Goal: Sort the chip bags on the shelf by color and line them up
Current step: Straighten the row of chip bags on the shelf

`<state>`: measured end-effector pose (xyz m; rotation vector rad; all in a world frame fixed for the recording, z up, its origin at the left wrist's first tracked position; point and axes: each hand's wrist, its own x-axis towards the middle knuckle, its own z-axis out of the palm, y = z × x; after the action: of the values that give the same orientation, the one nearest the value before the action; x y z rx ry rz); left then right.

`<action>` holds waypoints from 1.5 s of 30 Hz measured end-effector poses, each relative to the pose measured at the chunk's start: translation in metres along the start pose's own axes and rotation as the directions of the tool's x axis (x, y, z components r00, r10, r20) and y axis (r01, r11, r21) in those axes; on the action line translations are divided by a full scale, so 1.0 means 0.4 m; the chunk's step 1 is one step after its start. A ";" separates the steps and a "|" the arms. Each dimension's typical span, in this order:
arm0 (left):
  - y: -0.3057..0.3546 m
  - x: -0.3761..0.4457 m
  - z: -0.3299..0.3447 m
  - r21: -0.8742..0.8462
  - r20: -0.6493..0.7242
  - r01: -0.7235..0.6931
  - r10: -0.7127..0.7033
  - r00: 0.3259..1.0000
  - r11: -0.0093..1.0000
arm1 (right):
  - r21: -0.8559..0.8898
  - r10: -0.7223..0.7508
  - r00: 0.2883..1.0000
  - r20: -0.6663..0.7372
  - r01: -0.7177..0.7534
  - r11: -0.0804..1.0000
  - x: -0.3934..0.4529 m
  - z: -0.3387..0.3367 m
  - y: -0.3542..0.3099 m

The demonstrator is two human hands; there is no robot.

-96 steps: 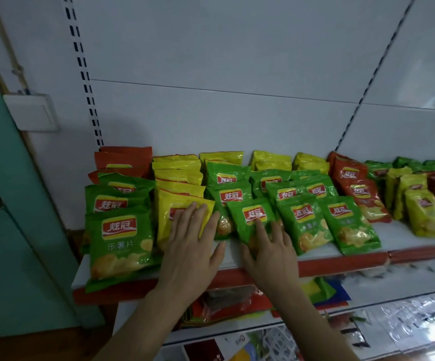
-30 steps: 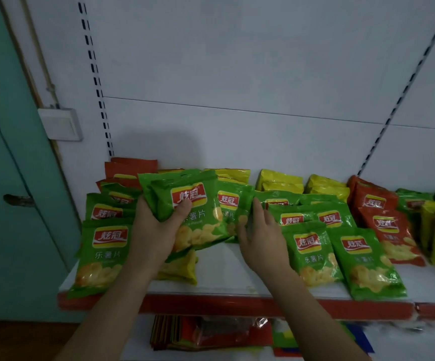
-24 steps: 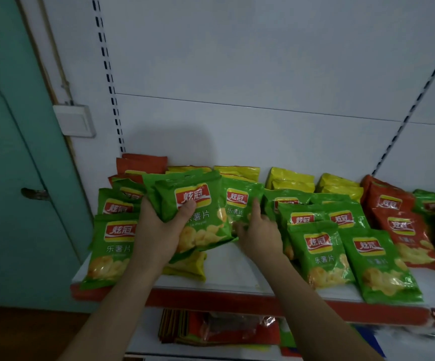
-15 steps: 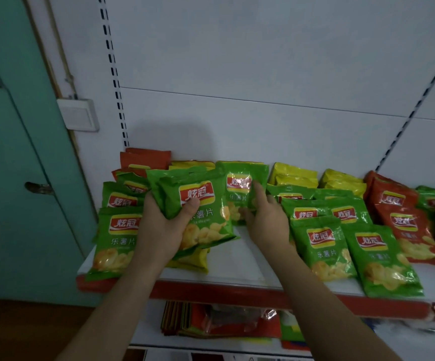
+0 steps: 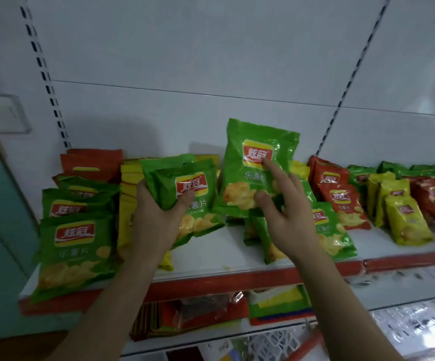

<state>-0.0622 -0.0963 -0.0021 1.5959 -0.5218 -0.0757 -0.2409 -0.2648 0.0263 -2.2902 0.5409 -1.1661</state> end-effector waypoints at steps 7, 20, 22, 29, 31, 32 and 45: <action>0.027 -0.067 0.139 -0.046 0.177 -0.072 0.079 0.981 0.996 | 0.012 0.152 0.983 0.103 -0.154 0.988 -0.128 -0.015 0.021; 0.165 -0.280 0.472 -0.078 0.273 -0.027 0.047 0.961 0.997 | 0.082 0.186 0.982 -0.013 -0.185 0.979 -0.242 -0.352 0.157; 0.192 -0.332 0.551 -0.120 0.340 0.040 0.003 0.941 0.992 | 0.067 0.191 0.980 -0.054 -0.187 0.980 -0.262 -0.433 0.209; 0.235 -0.462 0.782 -0.252 0.579 0.218 -0.034 0.815 0.943 | 0.041 0.273 0.951 -0.147 -0.270 0.962 -0.328 -0.646 0.359; 0.241 -0.479 0.842 -0.273 0.566 0.182 0.005 0.824 0.945 | 0.034 0.278 0.943 -0.182 -0.277 0.960 -0.333 -0.686 0.398; 0.246 -0.489 0.873 -0.274 0.550 0.146 0.031 0.834 0.950 | 0.027 0.281 0.939 -0.197 -0.282 0.959 -0.335 -0.704 0.418; 0.244 -0.486 1.335 -0.258 0.570 0.039 0.119 0.813 0.965 | -0.064 0.364 0.889 -0.279 -0.396 0.916 -0.260 -0.930 0.674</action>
<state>-0.4529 -0.5200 -0.0165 1.2836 -0.9816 -0.5982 -0.6368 -0.5167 -0.0140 -2.0034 1.1340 -1.2644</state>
